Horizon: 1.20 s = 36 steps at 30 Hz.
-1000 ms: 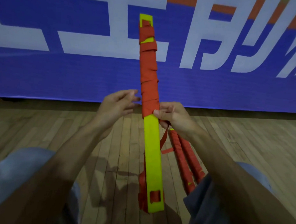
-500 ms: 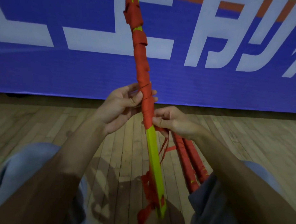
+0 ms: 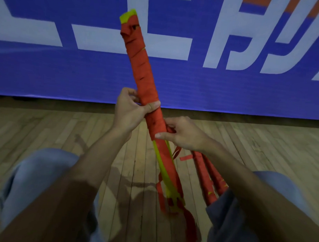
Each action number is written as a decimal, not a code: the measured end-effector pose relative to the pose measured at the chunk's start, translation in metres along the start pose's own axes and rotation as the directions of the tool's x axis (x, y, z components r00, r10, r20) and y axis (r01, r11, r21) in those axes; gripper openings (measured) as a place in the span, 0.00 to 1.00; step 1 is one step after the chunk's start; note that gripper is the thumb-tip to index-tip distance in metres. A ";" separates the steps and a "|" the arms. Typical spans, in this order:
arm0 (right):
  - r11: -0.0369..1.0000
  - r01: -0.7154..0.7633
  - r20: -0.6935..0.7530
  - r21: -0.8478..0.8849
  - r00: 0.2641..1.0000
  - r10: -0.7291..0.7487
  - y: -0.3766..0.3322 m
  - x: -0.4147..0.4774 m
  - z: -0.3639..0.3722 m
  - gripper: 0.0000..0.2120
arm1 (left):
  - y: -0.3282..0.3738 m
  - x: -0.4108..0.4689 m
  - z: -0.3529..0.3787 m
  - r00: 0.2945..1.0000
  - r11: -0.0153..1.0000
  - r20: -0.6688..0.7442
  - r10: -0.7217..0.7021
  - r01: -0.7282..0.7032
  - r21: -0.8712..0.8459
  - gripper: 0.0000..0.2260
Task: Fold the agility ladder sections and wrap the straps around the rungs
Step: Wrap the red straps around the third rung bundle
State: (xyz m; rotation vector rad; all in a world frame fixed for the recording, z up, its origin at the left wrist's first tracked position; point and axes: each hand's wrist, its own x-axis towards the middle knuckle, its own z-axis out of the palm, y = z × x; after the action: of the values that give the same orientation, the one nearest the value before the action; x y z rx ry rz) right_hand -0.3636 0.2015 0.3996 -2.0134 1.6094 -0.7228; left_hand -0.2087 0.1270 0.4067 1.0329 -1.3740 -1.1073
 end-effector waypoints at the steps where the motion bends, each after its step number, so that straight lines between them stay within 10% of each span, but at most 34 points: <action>1: 1.000 -0.003 -0.001 0.006 1.000 0.003 0.002 0.001 0.000 0.07 | -0.001 0.000 0.000 1.000 1.000 0.002 0.001 -0.001 0.012 0.25; 8: 0.882 -0.006 0.018 0.472 1.000 -0.003 0.014 0.001 -0.013 0.05 | 0.015 -0.001 0.003 0.981 0.966 0.186 -0.053 0.097 -0.239 0.12; 16: 0.547 0.035 0.145 0.837 0.949 -0.281 0.009 -0.003 -0.021 0.13 | 0.025 -0.012 -0.005 0.761 0.868 0.641 0.096 0.252 -0.429 0.18; 29: 0.861 -0.059 0.037 0.506 0.998 0.047 -0.012 -0.005 -0.016 0.26 | 0.028 -0.009 -0.009 0.873 0.881 0.485 0.062 0.181 -0.438 0.18; 36: 0.907 -0.025 -0.043 0.421 0.998 0.048 -0.003 -0.003 -0.017 0.08 | 0.028 -0.002 -0.010 0.920 0.930 0.391 0.000 0.144 -0.338 0.13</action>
State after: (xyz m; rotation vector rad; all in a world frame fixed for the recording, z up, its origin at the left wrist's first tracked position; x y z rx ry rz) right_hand -0.3725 0.2049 0.4139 -1.6592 1.3696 -1.0181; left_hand -0.1990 0.1340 0.4342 0.6187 -1.3682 -1.6160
